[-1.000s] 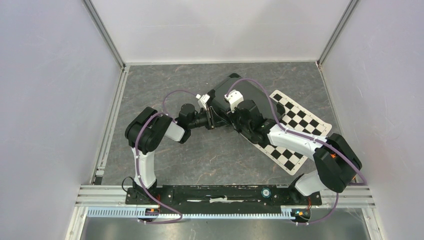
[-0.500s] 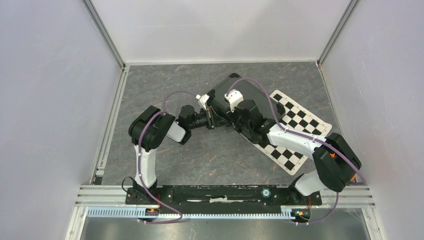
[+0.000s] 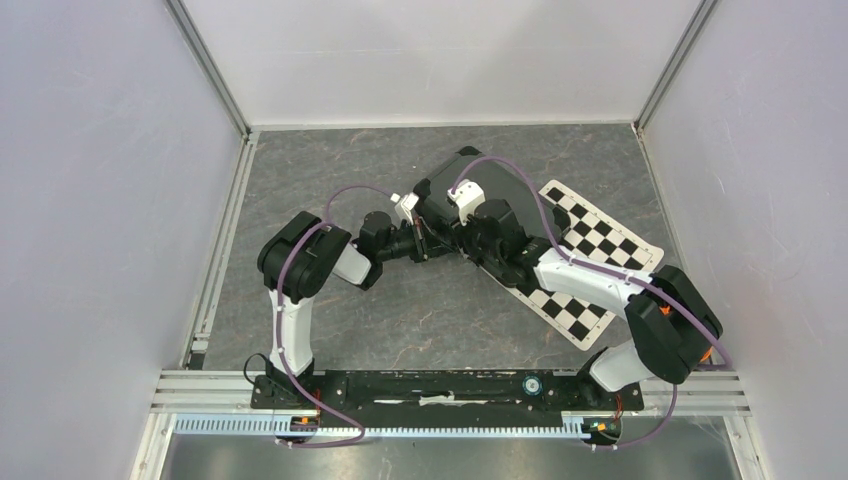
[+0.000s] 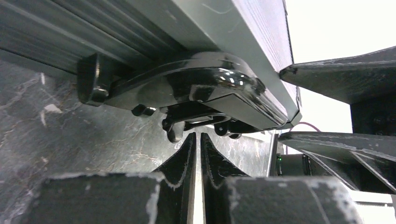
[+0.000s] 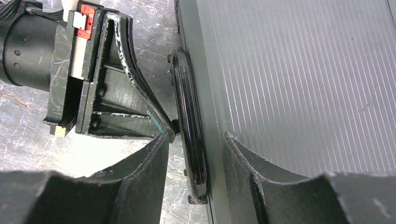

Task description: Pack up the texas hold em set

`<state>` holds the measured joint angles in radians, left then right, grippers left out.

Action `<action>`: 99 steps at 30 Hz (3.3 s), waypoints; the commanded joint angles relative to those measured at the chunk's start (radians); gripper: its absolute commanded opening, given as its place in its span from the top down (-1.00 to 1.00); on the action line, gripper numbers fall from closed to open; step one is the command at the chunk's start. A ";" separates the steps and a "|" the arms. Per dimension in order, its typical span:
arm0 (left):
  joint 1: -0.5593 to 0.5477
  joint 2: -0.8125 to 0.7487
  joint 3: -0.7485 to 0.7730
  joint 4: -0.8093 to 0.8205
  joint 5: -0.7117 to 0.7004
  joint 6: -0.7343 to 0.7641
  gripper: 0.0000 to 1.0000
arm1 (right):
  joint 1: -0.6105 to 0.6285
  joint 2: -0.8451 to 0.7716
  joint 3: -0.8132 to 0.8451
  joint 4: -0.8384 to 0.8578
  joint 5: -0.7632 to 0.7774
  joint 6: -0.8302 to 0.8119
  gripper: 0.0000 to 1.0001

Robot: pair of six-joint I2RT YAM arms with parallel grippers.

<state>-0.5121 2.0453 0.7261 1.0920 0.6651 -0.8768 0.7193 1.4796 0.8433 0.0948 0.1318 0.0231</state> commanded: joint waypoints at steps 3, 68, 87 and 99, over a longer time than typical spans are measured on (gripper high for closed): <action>-0.002 0.000 0.001 -0.015 -0.050 0.077 0.78 | -0.005 -0.024 -0.024 -0.153 0.043 0.042 -0.03; -0.034 -0.007 0.060 0.007 -0.072 -0.019 0.78 | -0.175 -0.049 0.109 -0.284 -0.140 0.015 -0.25; -0.035 -0.024 0.043 -0.005 -0.083 -0.019 0.79 | -0.038 0.025 0.139 -0.315 -0.104 -0.053 -0.28; -0.030 -0.262 -0.160 -0.275 -0.133 0.018 0.78 | -0.039 0.069 0.162 -0.304 -0.119 -0.039 -0.43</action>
<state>-0.5404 1.8587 0.5911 0.8932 0.5533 -0.8776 0.6720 1.5047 0.9768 -0.1783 0.0856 -0.0456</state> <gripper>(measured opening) 0.110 0.686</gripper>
